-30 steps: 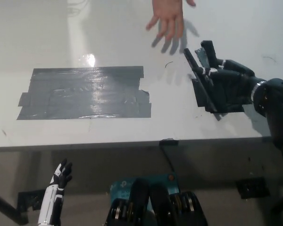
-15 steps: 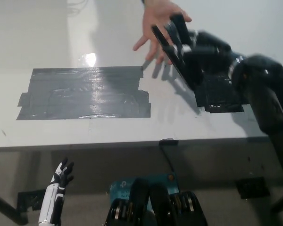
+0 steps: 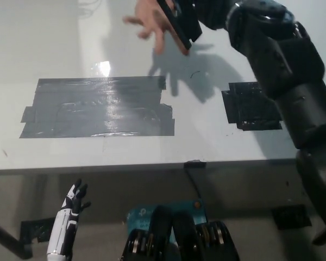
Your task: A stapler is kept on the black spot marked on the desk infront of the robot. The robot picks up the stapler using its right hand and passes it to a person
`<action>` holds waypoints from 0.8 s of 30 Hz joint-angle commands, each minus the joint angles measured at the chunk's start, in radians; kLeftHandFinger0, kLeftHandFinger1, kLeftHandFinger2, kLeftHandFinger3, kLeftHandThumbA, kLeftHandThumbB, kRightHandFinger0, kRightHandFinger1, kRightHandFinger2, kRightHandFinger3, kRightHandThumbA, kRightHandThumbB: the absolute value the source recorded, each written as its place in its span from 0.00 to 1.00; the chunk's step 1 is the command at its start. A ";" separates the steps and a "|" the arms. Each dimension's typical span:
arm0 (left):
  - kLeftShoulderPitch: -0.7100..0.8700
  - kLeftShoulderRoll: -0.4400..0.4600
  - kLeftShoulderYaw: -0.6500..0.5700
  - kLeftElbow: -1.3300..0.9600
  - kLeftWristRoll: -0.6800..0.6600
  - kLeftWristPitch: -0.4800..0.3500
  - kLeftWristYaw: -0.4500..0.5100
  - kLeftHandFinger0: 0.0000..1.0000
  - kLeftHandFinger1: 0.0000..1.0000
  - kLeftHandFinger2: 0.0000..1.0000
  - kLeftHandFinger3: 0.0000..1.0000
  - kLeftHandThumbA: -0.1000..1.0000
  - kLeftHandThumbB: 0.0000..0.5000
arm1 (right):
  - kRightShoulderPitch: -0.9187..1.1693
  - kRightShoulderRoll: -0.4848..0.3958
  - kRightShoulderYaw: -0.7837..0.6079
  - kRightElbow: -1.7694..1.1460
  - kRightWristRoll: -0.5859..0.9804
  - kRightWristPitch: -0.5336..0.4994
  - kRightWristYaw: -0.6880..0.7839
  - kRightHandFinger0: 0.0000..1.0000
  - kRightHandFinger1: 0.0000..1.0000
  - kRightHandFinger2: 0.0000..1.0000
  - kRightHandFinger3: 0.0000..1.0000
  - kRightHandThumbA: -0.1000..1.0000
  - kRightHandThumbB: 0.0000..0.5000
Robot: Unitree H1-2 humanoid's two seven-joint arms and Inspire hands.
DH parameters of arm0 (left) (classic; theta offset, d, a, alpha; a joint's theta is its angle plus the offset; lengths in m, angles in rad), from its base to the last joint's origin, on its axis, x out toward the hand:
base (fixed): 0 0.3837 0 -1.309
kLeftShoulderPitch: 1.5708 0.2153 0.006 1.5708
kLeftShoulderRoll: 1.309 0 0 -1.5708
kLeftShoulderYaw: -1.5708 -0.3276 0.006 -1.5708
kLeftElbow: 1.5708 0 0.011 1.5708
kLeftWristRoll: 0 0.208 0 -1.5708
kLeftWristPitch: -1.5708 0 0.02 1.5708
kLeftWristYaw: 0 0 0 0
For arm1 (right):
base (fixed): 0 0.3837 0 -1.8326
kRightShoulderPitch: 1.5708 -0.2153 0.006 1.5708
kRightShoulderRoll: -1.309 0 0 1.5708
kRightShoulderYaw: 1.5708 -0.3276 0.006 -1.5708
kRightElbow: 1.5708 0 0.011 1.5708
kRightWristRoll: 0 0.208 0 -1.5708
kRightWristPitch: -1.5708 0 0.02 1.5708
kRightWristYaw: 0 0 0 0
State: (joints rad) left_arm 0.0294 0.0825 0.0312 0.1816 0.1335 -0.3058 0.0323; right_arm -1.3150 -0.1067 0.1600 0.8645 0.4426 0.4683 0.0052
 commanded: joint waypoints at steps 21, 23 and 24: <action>-0.021 0.016 -0.016 -0.057 0.002 0.035 -0.014 0.90 0.91 0.90 1.00 1.00 0.88 | -0.142 0.069 0.351 0.239 -0.552 -0.363 -0.224 0.56 0.70 1.00 1.00 1.00 0.47; -0.024 0.016 -0.019 -0.059 -0.004 0.042 -0.019 0.89 0.90 0.90 1.00 1.00 0.88 | -0.137 0.056 0.358 0.238 -0.554 -0.362 -0.157 0.75 0.94 1.00 1.00 1.00 0.54; -0.024 0.017 -0.019 -0.060 -0.005 0.043 -0.019 0.89 0.90 0.90 1.00 1.00 0.88 | -0.137 0.056 0.358 0.238 -0.556 -0.362 -0.153 0.81 1.00 1.00 1.00 1.00 0.56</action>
State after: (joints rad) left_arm 0.0233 0.0847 0.0196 0.1711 0.1330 -0.2798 0.0305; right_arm -1.3365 -0.0387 0.4959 1.1129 0.0027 0.2526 -0.2117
